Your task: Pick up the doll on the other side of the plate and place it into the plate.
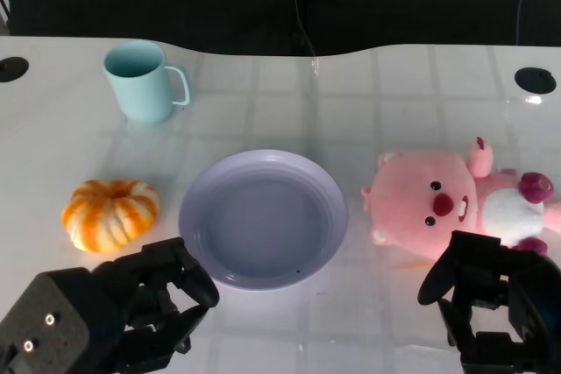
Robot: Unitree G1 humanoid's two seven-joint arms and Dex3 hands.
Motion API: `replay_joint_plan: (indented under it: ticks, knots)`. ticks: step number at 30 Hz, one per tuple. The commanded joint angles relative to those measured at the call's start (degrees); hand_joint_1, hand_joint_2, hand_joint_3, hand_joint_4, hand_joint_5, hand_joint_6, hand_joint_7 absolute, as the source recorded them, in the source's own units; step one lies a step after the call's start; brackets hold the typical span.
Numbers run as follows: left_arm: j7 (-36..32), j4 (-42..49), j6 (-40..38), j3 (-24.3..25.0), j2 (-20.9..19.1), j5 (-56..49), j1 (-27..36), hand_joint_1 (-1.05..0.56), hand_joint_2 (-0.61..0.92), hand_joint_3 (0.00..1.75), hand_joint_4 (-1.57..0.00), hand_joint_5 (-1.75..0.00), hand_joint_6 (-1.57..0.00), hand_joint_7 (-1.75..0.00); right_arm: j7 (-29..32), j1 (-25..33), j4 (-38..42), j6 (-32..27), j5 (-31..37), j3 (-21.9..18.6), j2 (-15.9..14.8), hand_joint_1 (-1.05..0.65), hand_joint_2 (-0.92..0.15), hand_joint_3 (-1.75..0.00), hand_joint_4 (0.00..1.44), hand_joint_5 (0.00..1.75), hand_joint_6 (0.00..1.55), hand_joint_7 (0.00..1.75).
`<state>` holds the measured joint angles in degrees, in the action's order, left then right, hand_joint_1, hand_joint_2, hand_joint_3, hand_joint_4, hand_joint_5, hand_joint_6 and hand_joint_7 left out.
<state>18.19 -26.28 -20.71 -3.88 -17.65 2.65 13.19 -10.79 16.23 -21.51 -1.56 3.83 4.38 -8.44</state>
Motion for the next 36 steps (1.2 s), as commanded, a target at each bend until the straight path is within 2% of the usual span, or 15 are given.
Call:
replay_joint_plan:
  ticks: [1, 15, 24, 26, 31, 36]
  knots:
    - [0.3, -0.2, 0.1, 0.2, -1.1, -0.6, -0.2, -0.19, 0.91, 0.56, -0.53, -1.74, -0.52, -1.47, 0.2, -0.2, -0.3, 0.4, -0.1, -0.4, -0.5, 0.09, -0.48, -1.23, 0.79, 1.68, 0.76, 1.31]
    - [-0.1, -1.4, -2.3, 0.3, -0.5, -0.2, -0.3, -0.19, 0.92, 0.55, -0.52, -1.74, -0.51, -1.47, 0.3, -0.2, -0.7, -0.7, -0.1, -0.3, -0.4, 0.09, -0.49, -1.24, 0.79, 1.68, 0.76, 1.32]
    - [0.4, -0.5, -0.7, 0.2, -0.6, -0.1, -0.3, -0.19, 0.92, 0.55, -0.53, -1.75, -0.51, -1.48, -0.1, -0.4, 0.2, 0.7, -0.9, -1.0, -0.6, 0.1, -0.48, -1.24, 0.77, 1.66, 0.75, 1.32]
    - [0.4, -0.4, -1.1, 0.4, -0.4, 0.3, -0.3, -0.18, 0.92, 0.55, -0.53, -1.75, -0.52, -1.48, -0.5, -0.6, 0.1, 0.1, -1.9, -1.6, -0.7, 0.1, -0.49, -1.18, 0.73, 1.6, 0.73, 1.27]
    - [0.1, -1.2, -2.3, 0.3, -0.5, 0.3, -0.3, -0.19, 0.92, 0.55, -0.54, -1.75, -0.52, -1.5, -0.5, -1.6, 0.1, 1.0, -2.7, -3.2, -1.1, 0.03, -0.6, -0.9, 0.64, 1.44, 0.65, 1.08]
    - [0.3, -1.0, -1.7, 0.5, -0.6, 0.4, -0.2, -0.19, 0.92, 0.54, -0.53, -1.74, -0.51, -1.49, 1.0, -2.5, -0.4, 2.5, 0.9, -4.2, -2.2, -0.05, -0.65, -0.65, 0.56, 1.14, 0.6, 0.73]
